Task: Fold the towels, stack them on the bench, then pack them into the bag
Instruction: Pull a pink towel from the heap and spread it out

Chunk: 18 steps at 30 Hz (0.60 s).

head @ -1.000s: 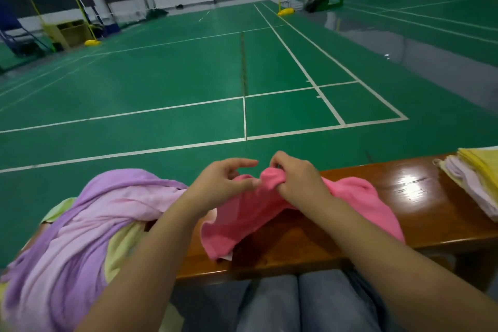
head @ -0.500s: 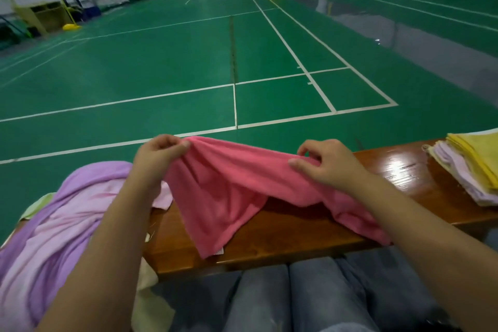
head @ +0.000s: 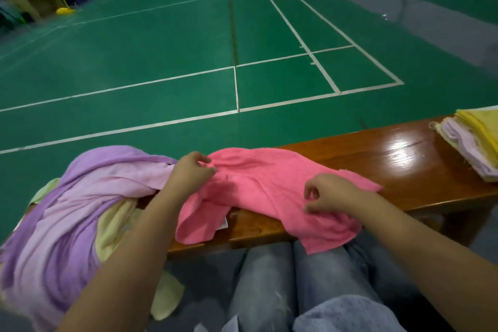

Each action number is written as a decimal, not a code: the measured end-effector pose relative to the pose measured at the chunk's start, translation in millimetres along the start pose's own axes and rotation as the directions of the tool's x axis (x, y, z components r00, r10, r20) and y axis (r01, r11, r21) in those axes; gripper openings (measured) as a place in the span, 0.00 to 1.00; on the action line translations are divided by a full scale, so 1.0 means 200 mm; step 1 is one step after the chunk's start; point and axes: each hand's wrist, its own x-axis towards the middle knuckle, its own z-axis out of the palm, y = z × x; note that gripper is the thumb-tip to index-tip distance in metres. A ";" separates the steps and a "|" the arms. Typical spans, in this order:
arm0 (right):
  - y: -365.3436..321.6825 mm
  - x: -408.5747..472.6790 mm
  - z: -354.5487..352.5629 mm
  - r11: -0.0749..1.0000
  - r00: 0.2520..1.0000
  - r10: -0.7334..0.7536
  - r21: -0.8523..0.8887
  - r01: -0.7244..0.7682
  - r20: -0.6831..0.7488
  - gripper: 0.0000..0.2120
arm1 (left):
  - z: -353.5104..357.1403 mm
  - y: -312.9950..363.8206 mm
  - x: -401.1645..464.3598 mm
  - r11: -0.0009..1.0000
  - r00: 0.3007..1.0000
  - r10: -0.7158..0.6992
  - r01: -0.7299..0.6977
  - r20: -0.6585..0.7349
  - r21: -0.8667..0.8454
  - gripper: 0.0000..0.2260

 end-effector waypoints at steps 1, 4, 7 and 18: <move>-0.01 -0.02 0.04 1.000 1.000 -0.014 0.010 0.014 -0.011 0.16 | 0.05 0.02 -0.03 0.999 0.998 0.034 -0.033 0.050 -0.018 0.08; -0.05 -0.07 0.16 0.994 0.983 -0.026 0.103 0.045 -0.181 0.19 | 0.19 0.08 -0.11 0.991 0.967 0.136 -0.133 0.215 -0.027 0.08; -0.13 -0.11 0.27 0.992 0.973 -0.013 0.121 0.042 -0.229 0.20 | 0.31 0.10 -0.19 0.982 0.927 0.185 -0.188 0.327 -0.023 0.08; -0.21 -0.01 0.09 0.599 0.947 0.267 0.801 -0.016 -0.180 0.03 | 0.54 0.05 -0.36 0.922 0.983 0.067 0.004 0.170 -0.386 0.03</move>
